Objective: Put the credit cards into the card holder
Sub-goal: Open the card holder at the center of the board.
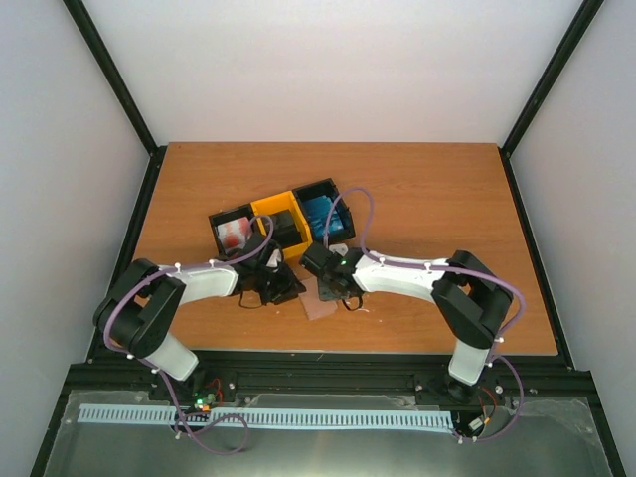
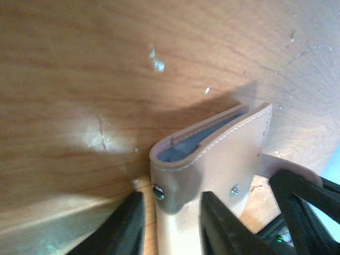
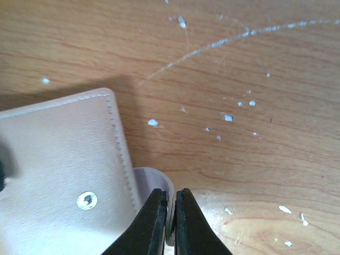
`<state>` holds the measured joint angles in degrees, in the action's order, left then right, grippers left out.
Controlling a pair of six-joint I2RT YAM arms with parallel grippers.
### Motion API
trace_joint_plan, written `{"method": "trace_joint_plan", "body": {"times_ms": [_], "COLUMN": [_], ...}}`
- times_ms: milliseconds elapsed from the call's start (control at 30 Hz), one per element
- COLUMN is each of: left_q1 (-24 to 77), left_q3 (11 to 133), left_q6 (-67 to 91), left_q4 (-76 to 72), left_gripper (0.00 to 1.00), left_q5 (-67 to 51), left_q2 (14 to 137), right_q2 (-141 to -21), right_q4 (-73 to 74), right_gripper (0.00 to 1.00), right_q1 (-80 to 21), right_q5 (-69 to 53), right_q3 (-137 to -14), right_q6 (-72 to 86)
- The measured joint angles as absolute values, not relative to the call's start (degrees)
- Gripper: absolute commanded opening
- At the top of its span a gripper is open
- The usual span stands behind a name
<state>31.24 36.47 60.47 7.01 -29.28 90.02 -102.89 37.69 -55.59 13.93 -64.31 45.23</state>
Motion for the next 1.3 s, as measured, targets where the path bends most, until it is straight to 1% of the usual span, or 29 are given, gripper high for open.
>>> {"method": "trace_joint_plan", "body": {"times_ms": [133,200,333,500,633,733,933,1100,1300], "left_q1": [31.24,31.22,31.22,31.24,31.24,31.24,31.24,31.24,31.24], "left_q3": [36.6,36.51,36.42,36.05,34.87,34.0,34.06,34.13,35.44], "left_q6": [58.13,56.71,53.25,50.13,49.45,49.47,49.32,48.73,47.57], "left_q4": [7.94,8.73,8.62,5.37,1.85,-0.43,-0.49,0.03,-0.05], "left_gripper": [0.6,0.68,0.79,0.83,0.84,0.83,0.71,0.69,0.64], "left_q5": [-25.96,-24.47,-24.43,-27.24,-29.89,-31.64,-32.95,-34.24,-36.01], "left_q2": [87.53,85.62,81.56,76.97,75.02,75.4,80.97,84.01,84.84], "right_q2": [-98.48,-94.87,-88.44,-84.14,-84.31,-84.86,-85.67,-85.6,-83.35], "right_q4": [37.69,37.82,37.89,39.11,41.52,42.35,42.17,41.98,44.45], "right_gripper": [0.03,0.03,0.03,0.03,0.03,0.03,0.03,0.03,0.03], "right_q1": [-55.57,-55.57,-55.57,-55.46,-55.29,-55.2,-55.2,-55.18,-54.81], "right_q5": [13.15,12.62,11.66,10.15,9.21,8.75,8.64,9.98,14.39], "right_q3": [-64.31,-64.31,-64.16,-63.44,-63.48,-63.48,-63.24,-60.73,-53.91], "right_q6": [44.77,44.77,44.86,45.63,46.35,46.78,47.59,48.01,49.91]}}
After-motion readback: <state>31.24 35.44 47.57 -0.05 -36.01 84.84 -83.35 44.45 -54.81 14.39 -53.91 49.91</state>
